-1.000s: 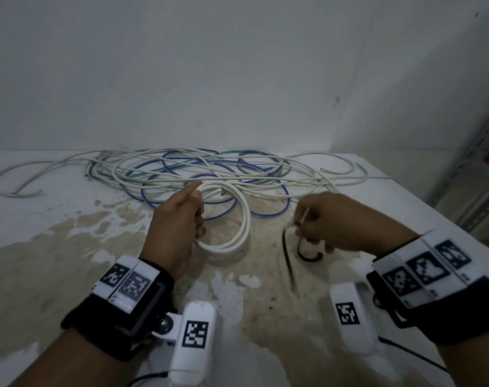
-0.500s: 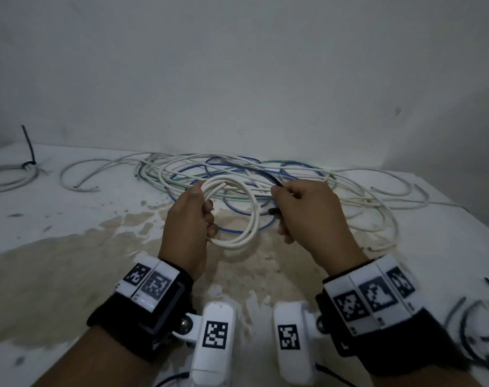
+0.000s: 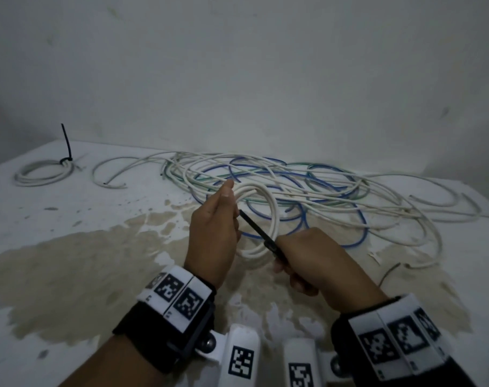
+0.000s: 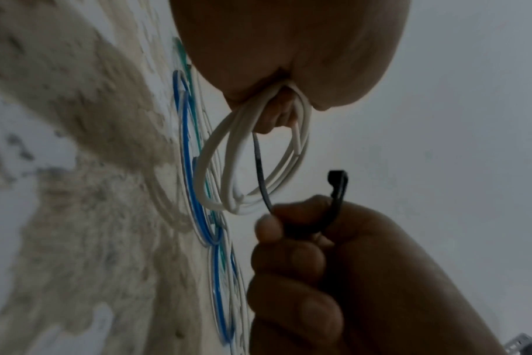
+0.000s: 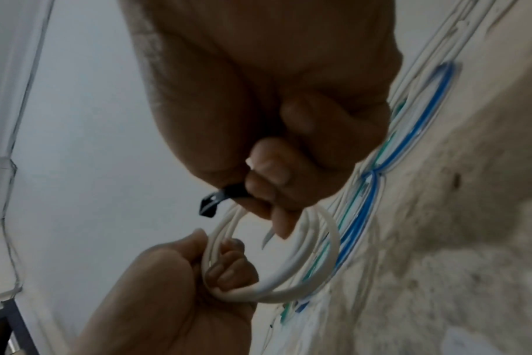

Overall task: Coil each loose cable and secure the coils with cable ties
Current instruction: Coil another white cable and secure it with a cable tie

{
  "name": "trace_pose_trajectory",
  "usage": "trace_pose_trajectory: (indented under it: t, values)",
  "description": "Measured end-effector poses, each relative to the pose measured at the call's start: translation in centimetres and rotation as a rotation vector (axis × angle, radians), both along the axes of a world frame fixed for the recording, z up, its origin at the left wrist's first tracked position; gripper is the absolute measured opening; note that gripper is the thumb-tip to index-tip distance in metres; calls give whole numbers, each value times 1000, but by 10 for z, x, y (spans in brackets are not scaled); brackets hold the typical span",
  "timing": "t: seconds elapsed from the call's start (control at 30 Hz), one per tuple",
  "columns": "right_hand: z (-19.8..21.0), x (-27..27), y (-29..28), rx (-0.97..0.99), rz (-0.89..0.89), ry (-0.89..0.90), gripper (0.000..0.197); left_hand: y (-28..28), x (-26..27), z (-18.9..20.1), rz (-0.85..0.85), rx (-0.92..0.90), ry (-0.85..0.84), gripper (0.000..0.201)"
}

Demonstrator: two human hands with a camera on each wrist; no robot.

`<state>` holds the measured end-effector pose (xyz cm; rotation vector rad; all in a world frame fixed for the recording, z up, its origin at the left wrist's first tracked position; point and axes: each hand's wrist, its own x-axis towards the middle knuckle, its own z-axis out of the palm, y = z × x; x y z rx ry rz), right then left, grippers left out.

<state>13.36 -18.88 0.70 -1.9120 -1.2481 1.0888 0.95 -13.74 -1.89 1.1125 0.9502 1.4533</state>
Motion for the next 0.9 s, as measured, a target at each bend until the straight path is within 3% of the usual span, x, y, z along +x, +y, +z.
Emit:
trace_pose_trajectory:
  t: [0.17, 0.37, 0.47, 0.63, 0.9]
  values:
    - [-1, -5, 1, 34, 33, 210, 27, -6, 8, -4, -49, 28, 77, 26]
    - [0, -3, 2, 51, 63, 472, 20, -12, 12, -1, -223, -108, -2, 12]
    - [-3, -3, 2, 64, 69, 465, 21, -11, 9, -3, -311, -122, 12, 20]
    - [-3, -7, 0, 170, 64, 490, 33, -8, 7, -2, -231, -62, 31, 21]
    - [-5, -8, -4, 385, 128, 368, 17, -4, 3, -5, -125, -39, 125, 21]
